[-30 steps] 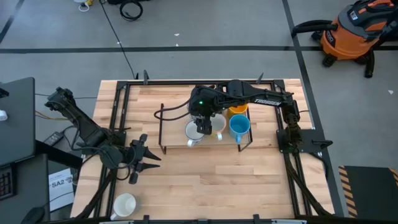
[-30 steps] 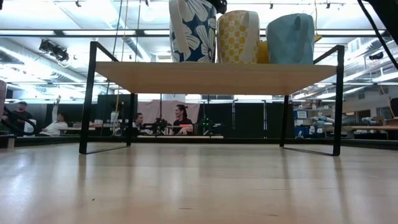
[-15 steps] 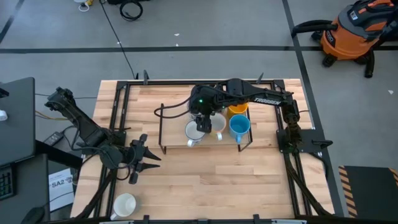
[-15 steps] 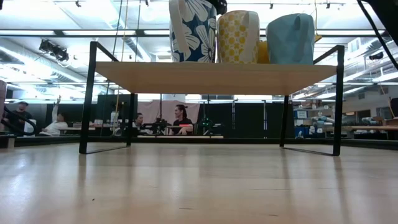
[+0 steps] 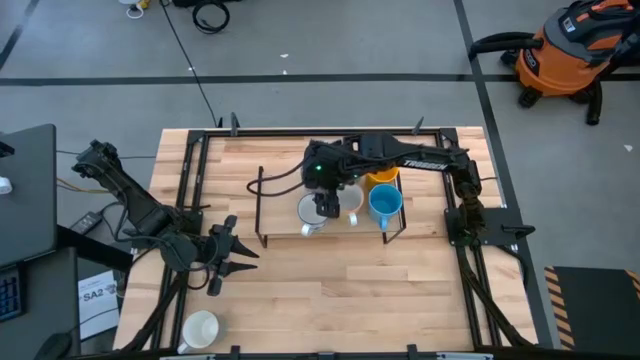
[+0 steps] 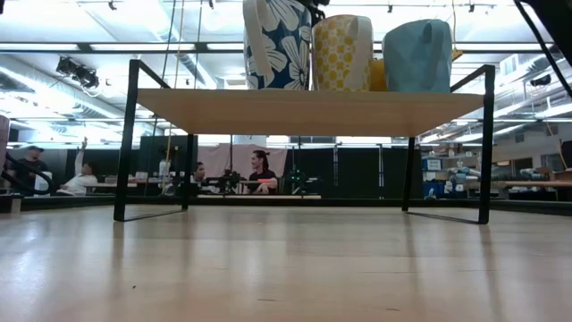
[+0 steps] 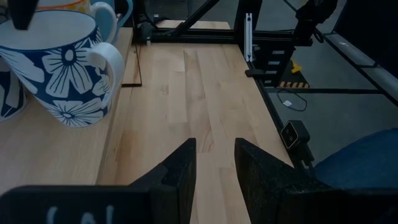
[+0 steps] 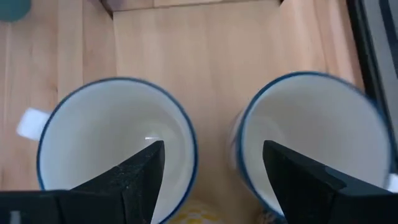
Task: Place coffee mugs
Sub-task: Adjust the blue patterned mugs on the shelf
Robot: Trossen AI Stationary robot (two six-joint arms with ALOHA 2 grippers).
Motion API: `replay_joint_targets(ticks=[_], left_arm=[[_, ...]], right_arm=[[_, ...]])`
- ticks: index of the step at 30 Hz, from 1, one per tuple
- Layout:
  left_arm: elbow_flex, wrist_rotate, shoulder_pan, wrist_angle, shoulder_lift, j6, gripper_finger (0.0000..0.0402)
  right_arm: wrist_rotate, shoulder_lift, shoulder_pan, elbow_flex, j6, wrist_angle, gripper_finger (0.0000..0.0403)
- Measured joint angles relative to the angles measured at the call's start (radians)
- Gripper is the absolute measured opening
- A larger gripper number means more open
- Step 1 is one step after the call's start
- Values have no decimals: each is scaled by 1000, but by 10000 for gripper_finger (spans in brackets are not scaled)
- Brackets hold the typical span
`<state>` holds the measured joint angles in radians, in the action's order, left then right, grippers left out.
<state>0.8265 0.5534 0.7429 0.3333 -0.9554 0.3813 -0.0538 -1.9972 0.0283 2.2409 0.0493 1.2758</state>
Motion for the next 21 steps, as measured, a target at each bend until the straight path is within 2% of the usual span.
replay_joint_targets(ticks=[15,21], left_arm=[[0,0,0,0,0,0,117],[0,0,0,0,0,0,117]], right_arm=[[-4,2,1,-38,-8,-16,277],[-5,2,1,-38,-8,-16,258]])
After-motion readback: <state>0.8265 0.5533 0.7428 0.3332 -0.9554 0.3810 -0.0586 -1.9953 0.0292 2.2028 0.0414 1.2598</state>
